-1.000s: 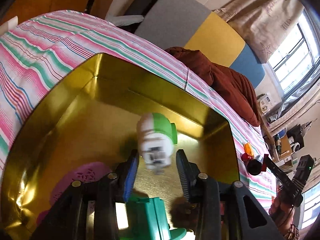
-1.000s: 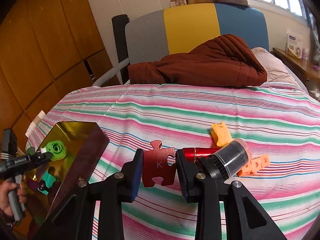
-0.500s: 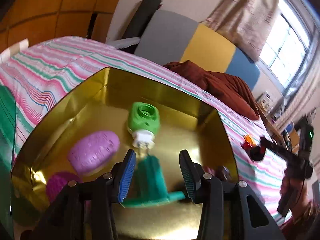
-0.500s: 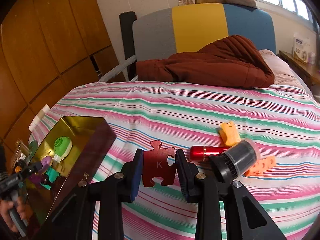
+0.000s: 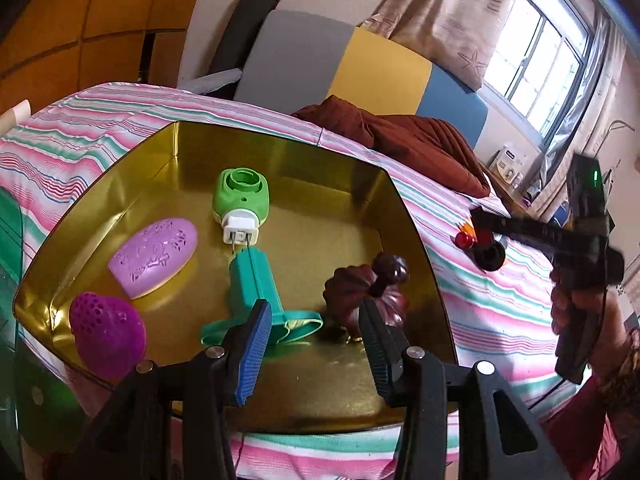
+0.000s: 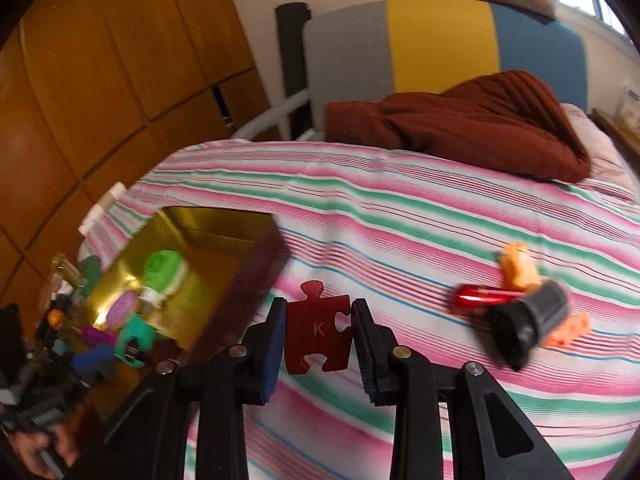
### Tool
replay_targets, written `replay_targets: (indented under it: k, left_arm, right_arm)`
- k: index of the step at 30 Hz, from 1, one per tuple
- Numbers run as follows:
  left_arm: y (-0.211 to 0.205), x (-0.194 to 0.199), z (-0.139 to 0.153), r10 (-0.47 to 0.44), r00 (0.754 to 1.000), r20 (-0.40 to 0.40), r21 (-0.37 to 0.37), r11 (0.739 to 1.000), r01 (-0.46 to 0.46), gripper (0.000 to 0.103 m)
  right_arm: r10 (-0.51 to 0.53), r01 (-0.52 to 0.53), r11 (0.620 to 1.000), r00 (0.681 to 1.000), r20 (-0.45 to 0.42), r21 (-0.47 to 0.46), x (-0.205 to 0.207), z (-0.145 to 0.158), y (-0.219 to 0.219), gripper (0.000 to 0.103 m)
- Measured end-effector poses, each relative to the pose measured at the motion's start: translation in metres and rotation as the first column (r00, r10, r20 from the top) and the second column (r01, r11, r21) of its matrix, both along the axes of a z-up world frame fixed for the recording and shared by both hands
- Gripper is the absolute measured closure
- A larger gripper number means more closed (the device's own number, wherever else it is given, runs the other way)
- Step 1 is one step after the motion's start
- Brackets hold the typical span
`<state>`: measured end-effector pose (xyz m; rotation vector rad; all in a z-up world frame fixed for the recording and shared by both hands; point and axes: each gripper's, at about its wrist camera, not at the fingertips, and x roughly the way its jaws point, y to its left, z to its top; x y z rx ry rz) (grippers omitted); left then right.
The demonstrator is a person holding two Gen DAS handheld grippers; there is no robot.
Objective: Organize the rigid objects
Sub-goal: 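Lower the red puzzle piece into the gold tray and open the right gripper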
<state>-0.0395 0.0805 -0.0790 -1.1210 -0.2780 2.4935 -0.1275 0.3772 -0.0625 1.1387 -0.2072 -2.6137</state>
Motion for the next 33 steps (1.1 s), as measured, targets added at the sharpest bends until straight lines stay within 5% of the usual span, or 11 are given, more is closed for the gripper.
replay_targets:
  k: [5,13,24,33]
  left_arm:
    - [-0.002,0.005,0.0,-0.005,1.0,-0.004,0.0,1.0,0.005,0.057]
    - [-0.006,0.021,0.01,-0.029,0.998,-0.056,-0.017,0.999,0.029,0.057]
    - [-0.026,0.028,0.014,0.001,0.997,-0.073,0.001,1.0,-0.001,0.057]
    - [-0.029,0.029,0.016,0.005,0.997,-0.075,0.009,1.0,-0.005,0.057]
  right_arm:
    - [0.092,-0.092,0.996,0.996,-0.003,-0.002,-0.008,0.012,-0.052,0.07]
    - [0.179,-0.187,0.975,0.981,0.076,0.12,-0.034,-0.005,-0.137,0.07]
    - [0.161,-0.2,0.959,0.967,0.196,0.199,-0.068,-0.039,-0.169,0.07]
    - [0.133,-0.186,0.947,0.969,0.209,0.263,-0.071,-0.048,-0.175,0.065]
